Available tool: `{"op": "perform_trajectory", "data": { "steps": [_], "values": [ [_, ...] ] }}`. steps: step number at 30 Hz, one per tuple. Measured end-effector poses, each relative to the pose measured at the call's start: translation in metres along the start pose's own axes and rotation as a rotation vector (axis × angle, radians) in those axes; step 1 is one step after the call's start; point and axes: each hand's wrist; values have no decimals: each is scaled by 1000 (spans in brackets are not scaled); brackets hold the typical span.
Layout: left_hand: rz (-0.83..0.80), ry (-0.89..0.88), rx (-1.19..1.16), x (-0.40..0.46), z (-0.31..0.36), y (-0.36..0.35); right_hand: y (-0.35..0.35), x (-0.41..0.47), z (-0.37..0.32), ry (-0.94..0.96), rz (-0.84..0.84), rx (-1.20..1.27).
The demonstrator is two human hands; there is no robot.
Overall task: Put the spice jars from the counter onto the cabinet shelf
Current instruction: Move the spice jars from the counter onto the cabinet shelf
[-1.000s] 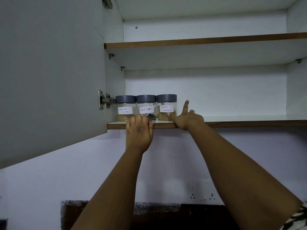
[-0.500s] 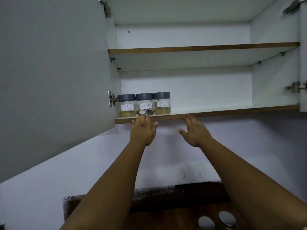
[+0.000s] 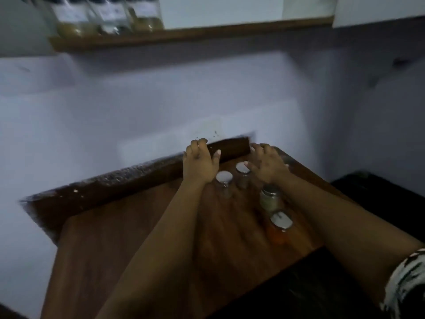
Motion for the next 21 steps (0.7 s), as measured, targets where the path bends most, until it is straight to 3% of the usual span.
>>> {"op": "perform_trajectory", "data": {
  "steps": [4,7,11,14,17,21],
  "values": [
    [-152,70,-193,-56,21,-57,-29,-40,54,-163,-26,44],
    [-360,157,-281,-89,38,-102,-55,-70,90,-299,-25,91],
    [-488,84,-197,-113,64,-154,-84,-90,130,-414,-326,43],
    [-560,77,-166,-122,80,-182,-98,-94,149,-377,-469,48],
    [-618,116,-162,-125,92,-202,-101,-90,166,-293,-447,123],
    [-758,461,-381,-129,101,-220,-91,-67,184,-167,-482,136]
  ]
}}
Point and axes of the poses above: each hand's wrist, its own x-axis towards the middle knuckle, its own y-axis out of the back of the hand, z = x × y, and after that the axes turned 9 degrees about x, right-handed
